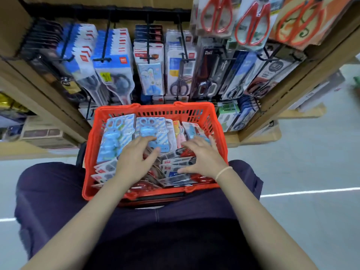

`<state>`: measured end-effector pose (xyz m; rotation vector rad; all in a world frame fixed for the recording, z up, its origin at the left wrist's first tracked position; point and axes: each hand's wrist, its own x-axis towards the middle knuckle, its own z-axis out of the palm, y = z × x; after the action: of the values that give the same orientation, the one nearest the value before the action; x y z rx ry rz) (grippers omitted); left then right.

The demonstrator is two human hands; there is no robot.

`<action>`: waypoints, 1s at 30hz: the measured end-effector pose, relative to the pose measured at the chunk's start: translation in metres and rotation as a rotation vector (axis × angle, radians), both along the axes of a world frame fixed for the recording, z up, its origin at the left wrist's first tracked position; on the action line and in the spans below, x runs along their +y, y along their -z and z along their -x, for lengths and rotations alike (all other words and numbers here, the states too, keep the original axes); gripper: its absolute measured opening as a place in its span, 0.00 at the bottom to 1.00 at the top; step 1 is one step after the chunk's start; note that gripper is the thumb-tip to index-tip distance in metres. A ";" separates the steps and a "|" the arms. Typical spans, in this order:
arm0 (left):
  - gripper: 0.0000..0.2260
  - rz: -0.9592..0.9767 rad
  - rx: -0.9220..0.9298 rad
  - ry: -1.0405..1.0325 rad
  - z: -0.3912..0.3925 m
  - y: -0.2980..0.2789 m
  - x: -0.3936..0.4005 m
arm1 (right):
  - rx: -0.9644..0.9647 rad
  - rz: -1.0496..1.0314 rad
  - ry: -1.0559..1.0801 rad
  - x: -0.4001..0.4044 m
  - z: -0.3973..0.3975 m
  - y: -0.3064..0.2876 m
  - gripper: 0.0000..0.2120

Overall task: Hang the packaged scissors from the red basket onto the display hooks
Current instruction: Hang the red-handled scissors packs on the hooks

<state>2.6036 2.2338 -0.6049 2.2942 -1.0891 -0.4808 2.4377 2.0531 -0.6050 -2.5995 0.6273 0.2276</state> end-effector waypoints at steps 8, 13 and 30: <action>0.20 0.009 0.033 0.008 0.001 0.000 0.011 | 0.286 0.151 -0.160 -0.005 -0.031 -0.004 0.34; 0.18 0.007 0.058 0.004 0.002 -0.002 0.009 | 0.429 0.183 -0.224 -0.004 -0.048 -0.009 0.36; 0.03 0.097 0.111 -0.044 -0.007 0.005 0.014 | 0.382 -0.006 -0.154 -0.003 -0.060 -0.025 0.17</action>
<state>2.6105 2.2480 -0.6097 2.1754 -0.9851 -0.5202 2.4980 2.0497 -0.5799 -2.6186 0.5482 0.7872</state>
